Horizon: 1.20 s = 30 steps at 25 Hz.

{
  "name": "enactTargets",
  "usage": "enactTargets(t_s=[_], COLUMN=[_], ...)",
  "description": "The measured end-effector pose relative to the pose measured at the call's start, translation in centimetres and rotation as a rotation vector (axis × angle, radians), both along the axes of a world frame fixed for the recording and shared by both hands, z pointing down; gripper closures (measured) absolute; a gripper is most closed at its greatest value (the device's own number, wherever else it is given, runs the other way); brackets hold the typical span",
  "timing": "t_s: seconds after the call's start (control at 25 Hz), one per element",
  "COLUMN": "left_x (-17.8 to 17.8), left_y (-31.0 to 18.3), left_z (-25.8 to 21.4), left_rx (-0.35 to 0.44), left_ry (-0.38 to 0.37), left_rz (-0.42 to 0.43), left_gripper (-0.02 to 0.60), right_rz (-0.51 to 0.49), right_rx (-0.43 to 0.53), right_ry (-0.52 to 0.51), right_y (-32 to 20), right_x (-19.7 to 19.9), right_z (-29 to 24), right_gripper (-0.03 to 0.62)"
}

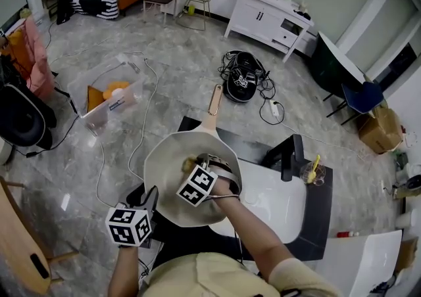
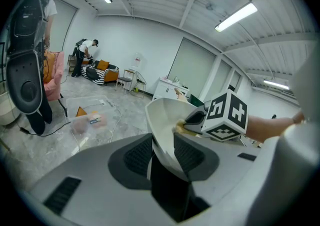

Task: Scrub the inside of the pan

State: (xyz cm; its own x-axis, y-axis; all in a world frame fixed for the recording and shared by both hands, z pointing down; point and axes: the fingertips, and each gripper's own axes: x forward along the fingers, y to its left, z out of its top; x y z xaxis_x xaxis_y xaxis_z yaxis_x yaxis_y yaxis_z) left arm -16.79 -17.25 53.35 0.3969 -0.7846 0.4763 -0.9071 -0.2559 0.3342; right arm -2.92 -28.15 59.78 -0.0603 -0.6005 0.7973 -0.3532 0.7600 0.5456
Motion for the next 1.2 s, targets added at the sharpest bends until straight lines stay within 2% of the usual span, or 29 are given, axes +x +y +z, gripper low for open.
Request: enactTargets(t_s=[0.48, 0.8, 1.04, 1.2], left_x=[-0.1, 0.0, 0.1, 0.1], left_y=[0.1, 0.1, 0.2, 0.2], left_z=[-0.1, -0.1, -0.1, -0.2], left_rx=[0.006, 0.01, 0.018, 0.026], left_ry=[0.0, 0.0, 0.001, 0.0], left_rz=[-0.005, -0.004, -0.008, -0.01], left_gripper=[0.442, 0.442, 0.442, 0.442], right_rz=[-0.056, -0.195, -0.312, -0.349], right_rx=[-0.013, -0.057, -0.142, -0.217], right_ry=[-0.035, -0.056, -0.043, -0.025], right_y=[1.1, 3.5, 6.7, 8.8], right_x=[-1.1, -3.2, -4.4, -4.8], right_z=[0.0, 0.0, 0.2, 0.3], right_gripper=[0.559, 0.559, 0.559, 0.559])
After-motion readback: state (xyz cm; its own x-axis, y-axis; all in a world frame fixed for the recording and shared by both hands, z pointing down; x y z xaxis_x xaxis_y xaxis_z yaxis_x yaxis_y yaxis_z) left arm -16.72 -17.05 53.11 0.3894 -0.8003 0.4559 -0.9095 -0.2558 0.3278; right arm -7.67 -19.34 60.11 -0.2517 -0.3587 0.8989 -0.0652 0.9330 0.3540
